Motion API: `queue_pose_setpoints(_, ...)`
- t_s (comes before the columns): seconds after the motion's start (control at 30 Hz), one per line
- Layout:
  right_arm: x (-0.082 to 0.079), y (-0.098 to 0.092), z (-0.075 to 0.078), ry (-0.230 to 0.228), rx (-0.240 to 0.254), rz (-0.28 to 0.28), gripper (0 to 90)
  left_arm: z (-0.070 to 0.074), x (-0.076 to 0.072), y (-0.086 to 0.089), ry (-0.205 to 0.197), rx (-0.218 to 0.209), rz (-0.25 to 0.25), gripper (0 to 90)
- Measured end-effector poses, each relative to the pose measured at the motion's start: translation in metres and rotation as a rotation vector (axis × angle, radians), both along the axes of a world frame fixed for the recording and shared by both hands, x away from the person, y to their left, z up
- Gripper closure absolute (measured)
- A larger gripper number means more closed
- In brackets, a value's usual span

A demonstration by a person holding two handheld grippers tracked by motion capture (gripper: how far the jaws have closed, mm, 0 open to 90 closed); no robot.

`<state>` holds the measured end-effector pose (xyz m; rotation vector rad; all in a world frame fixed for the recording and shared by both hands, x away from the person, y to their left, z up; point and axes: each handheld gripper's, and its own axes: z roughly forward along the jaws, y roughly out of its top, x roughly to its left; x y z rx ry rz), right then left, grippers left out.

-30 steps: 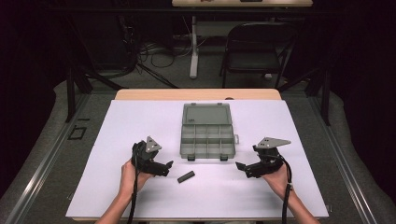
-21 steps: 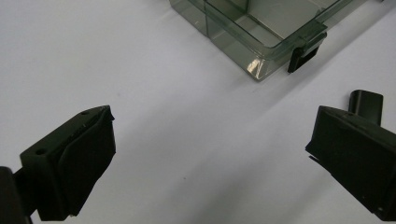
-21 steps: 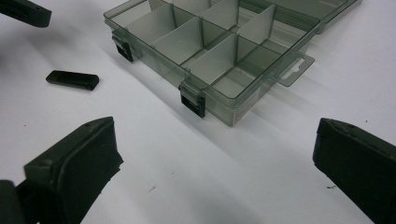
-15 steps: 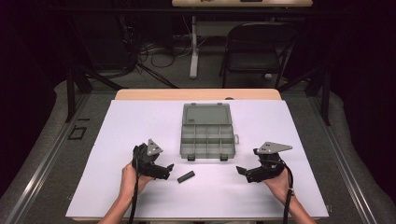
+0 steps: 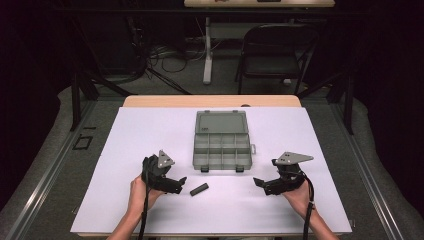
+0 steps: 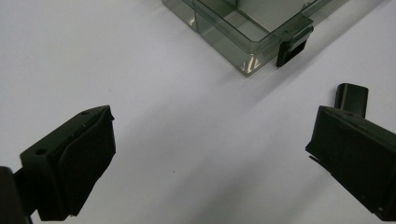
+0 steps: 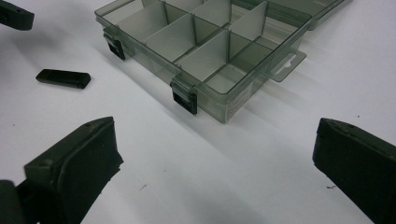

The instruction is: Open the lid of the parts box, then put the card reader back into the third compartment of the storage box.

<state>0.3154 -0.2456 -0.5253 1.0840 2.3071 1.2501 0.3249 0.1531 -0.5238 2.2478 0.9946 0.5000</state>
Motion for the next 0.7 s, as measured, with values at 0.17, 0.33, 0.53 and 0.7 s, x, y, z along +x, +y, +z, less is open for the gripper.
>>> queue_pose_setpoints(0.17, 0.000, -0.001, 0.000, 0.000, -0.006, -0.004, 0.0, 0.000, -0.001, 0.000, 0.007, -0.005, 0.003, 0.0)
queue_pose_setpoints(0.33, 0.001, -0.003, 0.000, 0.007, 0.003, -0.007, 0.0, 0.000, -0.004, -0.001, 0.024, 0.002, 0.004, 0.0)
queue_pose_setpoints(0.53, 0.001, -0.004, 0.000, 0.006, 0.002, -0.005, 0.0, 0.002, -0.009, -0.005, 0.025, 0.013, -0.007, 0.0)
queue_pose_setpoints(0.7, 0.001, -0.003, 0.000, 0.013, 0.004, -0.007, 0.0, 0.003, -0.012, -0.010, 0.029, 0.027, -0.015, 0.0)
